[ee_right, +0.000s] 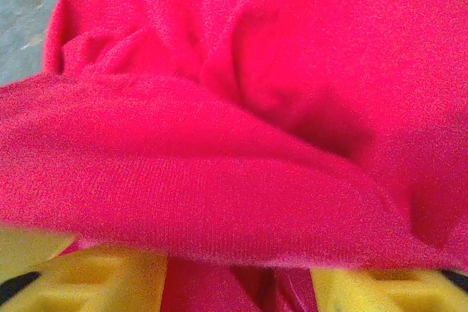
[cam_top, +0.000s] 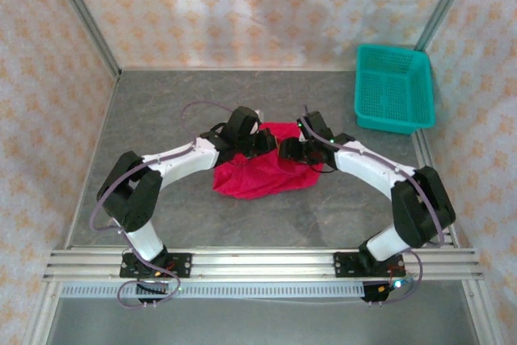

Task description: Fold the inside-out t-shirt

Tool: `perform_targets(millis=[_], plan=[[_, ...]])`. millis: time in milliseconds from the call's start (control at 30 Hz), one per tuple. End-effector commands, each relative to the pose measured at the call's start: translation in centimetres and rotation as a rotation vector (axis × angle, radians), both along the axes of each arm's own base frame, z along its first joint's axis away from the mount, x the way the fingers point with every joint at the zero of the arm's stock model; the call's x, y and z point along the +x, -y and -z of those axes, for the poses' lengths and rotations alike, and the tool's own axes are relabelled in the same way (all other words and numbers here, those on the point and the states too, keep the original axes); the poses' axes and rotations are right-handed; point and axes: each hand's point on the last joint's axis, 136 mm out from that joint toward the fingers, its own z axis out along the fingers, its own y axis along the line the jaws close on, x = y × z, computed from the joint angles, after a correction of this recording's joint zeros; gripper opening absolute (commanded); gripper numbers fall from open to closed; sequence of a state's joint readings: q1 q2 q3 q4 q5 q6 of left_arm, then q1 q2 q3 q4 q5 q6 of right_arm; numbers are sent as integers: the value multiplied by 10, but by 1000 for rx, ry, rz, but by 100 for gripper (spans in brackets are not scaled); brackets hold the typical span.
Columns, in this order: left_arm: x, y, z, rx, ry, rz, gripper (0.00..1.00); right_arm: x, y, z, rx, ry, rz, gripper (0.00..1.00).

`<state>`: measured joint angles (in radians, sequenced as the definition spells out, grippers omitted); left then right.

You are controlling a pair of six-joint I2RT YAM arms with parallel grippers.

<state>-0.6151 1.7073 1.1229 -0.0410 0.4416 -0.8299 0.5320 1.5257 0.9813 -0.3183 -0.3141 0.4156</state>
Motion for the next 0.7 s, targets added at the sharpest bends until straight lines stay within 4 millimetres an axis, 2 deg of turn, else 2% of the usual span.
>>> perform_targets(millis=[0,167,267,300,333,400,433,467,533,600,633,667], plan=[[-4,-5,-17,-1,26,-1,0,23,16,-2,-143,84,28,61],[-4,-9,-19,3,28,-6,0,34,22,18,-241,76,16,62],[-3,-9,-21,-3,28,-9,0,41,23,30,-283,71,7,58],[-3,-8,-21,-8,26,-9,0,44,22,34,-290,65,5,53],[-2,-8,-21,-13,25,-9,0,46,21,37,-296,57,2,43],[-3,-8,-23,-20,22,-5,0,48,16,36,-290,39,-3,11],[-3,-12,-24,-15,20,-7,0,49,14,29,-275,36,0,0],[-4,-19,-24,-3,14,-15,1,48,12,21,-256,40,3,0],[-9,-46,-21,73,-5,-58,36,42,7,-7,-196,54,0,0],[-17,-82,-15,162,-26,-117,61,34,4,-37,-145,59,-11,0],[-23,-99,-11,202,-41,-145,68,28,0,-55,-105,61,-26,0],[-29,-113,-8,226,-57,-161,71,22,-3,-69,-71,60,-40,0]])
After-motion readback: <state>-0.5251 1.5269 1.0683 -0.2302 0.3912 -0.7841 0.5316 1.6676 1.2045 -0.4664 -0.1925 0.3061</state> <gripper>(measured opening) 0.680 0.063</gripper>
